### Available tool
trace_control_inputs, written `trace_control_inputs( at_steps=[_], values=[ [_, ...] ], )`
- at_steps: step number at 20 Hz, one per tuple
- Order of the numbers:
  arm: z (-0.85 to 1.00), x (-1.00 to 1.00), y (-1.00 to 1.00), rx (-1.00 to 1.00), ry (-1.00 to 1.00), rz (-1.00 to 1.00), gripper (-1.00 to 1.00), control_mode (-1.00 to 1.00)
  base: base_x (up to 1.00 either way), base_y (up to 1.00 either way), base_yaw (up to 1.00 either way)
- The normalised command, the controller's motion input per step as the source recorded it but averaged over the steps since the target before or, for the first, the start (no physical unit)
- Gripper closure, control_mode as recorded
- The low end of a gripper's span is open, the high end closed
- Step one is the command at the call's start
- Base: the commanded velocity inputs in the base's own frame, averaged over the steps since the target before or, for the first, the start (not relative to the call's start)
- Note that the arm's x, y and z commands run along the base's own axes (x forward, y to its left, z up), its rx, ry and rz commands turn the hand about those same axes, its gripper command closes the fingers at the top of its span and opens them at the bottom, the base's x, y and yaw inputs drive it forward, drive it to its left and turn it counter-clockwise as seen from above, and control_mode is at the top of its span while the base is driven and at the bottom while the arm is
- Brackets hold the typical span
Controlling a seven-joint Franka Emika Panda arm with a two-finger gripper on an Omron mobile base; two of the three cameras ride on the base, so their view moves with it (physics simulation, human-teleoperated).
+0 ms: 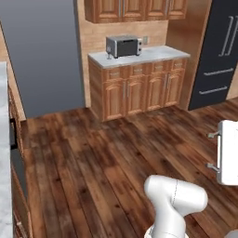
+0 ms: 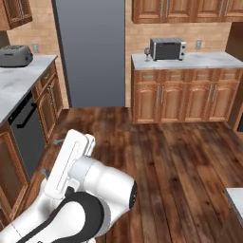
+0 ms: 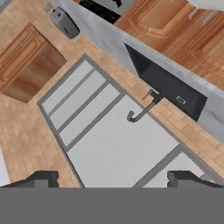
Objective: Retrieve the wine glasses from the counter and place one next to each plate.
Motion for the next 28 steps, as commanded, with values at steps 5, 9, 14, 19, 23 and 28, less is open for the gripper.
trace_control_inputs(
  at_steps=[5,9,14,19,23,28],
  values=[
    [0.00,0.00,0.00,0.00,0.00,0.00,-1.00,1.00,1.00,0.20,-0.07],
    [0.00,0.00,0.00,0.00,0.00,0.00,-1.00,1.00,1.00,0.31,-0.07],
    [0.00,0.00,0.00,0.00,0.00,0.00,-1.00,1.00,1.00,0.40,-0.06],
    [0.00,0.00,0.00,0.00,0.00,0.00,-1.00,1.00,1.00,0.38,-0.06],
    [0.00,0.00,0.00,0.00,0.00,0.00,-1.00,1.00,1.00,0.48,-0.09],
    [0.00,0.00,0.00,0.00,0.00,0.00,-1.00,1.00,1.00,0.57,-0.16]
  ],
)
